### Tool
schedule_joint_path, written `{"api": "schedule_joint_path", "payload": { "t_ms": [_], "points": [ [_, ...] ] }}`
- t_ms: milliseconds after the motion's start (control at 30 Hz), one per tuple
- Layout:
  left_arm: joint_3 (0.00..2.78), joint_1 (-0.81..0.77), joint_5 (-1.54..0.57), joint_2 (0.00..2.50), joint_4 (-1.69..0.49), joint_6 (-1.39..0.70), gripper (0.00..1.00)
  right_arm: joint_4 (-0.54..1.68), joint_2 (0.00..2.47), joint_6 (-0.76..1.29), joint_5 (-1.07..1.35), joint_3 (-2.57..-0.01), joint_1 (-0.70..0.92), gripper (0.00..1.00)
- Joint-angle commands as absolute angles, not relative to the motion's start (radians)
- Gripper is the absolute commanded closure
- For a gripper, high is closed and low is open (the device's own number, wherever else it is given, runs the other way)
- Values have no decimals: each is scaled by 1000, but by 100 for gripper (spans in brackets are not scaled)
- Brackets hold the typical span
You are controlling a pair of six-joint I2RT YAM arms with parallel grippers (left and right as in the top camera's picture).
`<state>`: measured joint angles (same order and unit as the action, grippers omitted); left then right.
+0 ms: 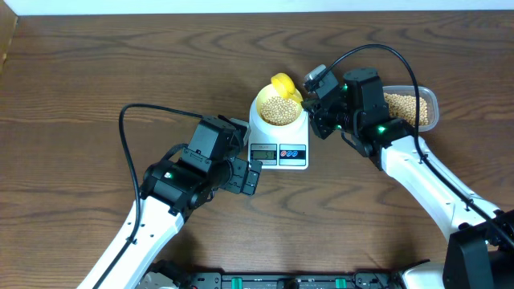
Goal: Scoop item into bowl and weigh 50g on scale
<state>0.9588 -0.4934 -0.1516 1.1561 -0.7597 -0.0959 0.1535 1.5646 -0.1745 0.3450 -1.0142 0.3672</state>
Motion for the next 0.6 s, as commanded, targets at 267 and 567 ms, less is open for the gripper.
{"api": "schedule_joint_path", "payload": {
  "t_ms": [267,567],
  "points": [
    [960,-488,-149,1156,-763,-79,2,154,1573,-216,342,-1018,389,99],
    [960,-488,-149,1156,-763,-79,2,154,1585,-253,342,-1018,395,99]
  ]
}}
